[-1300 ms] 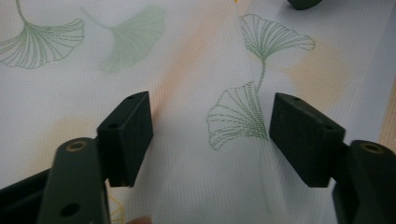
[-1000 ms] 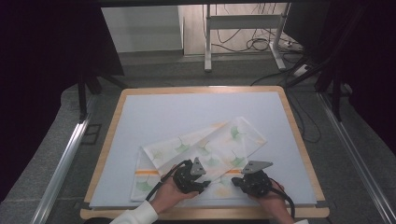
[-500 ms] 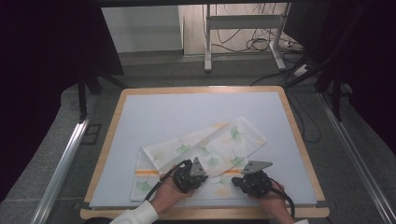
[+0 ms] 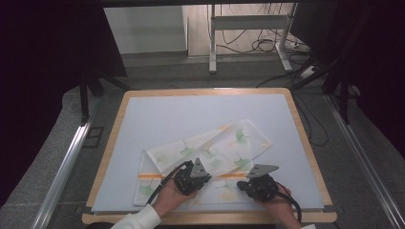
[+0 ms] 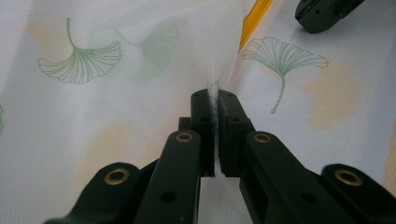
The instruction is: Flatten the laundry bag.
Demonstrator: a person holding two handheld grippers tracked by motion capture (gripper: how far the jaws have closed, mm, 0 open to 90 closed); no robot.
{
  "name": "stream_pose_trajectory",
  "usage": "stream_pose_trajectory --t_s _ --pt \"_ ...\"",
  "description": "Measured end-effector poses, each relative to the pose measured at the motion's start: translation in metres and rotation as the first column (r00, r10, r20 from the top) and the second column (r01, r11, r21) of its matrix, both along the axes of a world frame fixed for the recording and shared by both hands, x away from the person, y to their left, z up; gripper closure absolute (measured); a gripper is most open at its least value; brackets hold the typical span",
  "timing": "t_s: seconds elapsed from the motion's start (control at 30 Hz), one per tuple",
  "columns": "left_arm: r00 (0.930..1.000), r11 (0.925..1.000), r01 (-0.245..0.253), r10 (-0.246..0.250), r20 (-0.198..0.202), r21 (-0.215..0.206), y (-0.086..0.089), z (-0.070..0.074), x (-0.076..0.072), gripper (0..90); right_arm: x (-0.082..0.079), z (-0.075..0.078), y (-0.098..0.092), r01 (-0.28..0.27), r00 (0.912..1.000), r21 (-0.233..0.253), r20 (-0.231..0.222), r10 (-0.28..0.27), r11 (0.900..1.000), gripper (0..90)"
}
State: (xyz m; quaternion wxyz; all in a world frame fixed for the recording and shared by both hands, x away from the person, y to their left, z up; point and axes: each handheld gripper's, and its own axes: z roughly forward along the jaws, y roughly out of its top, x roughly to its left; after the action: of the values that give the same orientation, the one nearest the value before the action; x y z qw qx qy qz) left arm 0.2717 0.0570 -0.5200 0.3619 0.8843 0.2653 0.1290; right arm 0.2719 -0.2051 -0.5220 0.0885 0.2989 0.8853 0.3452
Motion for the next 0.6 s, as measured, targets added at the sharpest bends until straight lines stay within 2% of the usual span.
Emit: stream_pose_trajectory --t_s 0.6 --pt "0.9998 0.9995 -0.017 0.017 0.005 -0.025 0.0082 0.0048 0.0033 87.9 0.0004 0.0002 -0.0009 -0.002 1.0000 -0.001 -0.003 0.002 1.000 87.2"
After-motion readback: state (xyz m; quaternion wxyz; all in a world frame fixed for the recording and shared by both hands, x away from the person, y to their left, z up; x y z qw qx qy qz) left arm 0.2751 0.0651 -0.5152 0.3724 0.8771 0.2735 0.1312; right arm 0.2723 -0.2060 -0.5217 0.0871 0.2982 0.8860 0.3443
